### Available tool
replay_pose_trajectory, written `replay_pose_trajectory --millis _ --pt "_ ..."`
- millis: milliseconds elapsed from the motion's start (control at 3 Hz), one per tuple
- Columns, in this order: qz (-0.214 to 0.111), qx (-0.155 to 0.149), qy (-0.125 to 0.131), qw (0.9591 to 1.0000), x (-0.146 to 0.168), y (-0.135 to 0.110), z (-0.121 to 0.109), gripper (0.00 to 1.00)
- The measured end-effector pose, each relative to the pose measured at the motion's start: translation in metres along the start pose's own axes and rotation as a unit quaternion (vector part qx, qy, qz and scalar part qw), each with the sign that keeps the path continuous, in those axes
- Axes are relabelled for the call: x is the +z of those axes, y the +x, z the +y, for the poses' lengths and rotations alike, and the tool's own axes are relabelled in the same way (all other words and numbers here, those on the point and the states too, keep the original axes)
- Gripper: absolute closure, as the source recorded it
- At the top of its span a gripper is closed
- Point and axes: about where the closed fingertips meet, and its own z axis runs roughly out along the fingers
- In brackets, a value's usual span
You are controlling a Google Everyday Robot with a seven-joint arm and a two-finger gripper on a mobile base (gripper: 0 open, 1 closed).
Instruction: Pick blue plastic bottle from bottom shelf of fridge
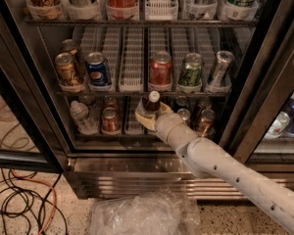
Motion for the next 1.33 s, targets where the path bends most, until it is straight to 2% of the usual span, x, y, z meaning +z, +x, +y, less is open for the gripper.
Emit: replay_pose_trajectory --millis 333,1333 --pt "0.035 0.023 -0.03 0.9986 -0.0178 0.006 -0.0014 1.0" --pt "0.038 0.03 -0.035 0.9982 -0.0205 0.0124 0.0009 1.0"
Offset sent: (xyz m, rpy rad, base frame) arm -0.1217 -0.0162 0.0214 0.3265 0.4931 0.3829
